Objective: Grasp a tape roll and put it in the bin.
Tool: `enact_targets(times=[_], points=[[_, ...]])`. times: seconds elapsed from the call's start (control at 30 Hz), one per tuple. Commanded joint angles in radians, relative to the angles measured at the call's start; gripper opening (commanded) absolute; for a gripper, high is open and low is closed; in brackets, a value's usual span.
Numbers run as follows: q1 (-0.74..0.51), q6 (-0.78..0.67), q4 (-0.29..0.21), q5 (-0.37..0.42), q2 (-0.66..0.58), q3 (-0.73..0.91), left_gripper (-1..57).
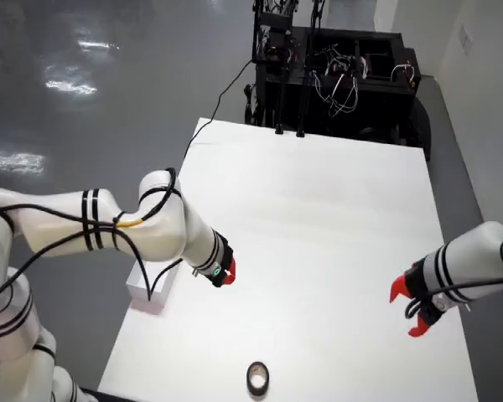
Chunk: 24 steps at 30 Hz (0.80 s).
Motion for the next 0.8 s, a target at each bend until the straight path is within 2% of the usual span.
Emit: enact_targets(times=[0.03, 0.37, 0.47, 0.8], points=[[-0.011, 0.006, -0.043, 0.009, 0.002, 0.0, 0.4], [-0.023, 0.006, -0.044, 0.015, 0.002, 0.0, -0.1], [-0.023, 0.006, -0.063, 0.015, 0.003, 0.0, 0.6], [-0.004, 0.006, -0.113, 0.014, 0.028, -0.023, 8.4]])
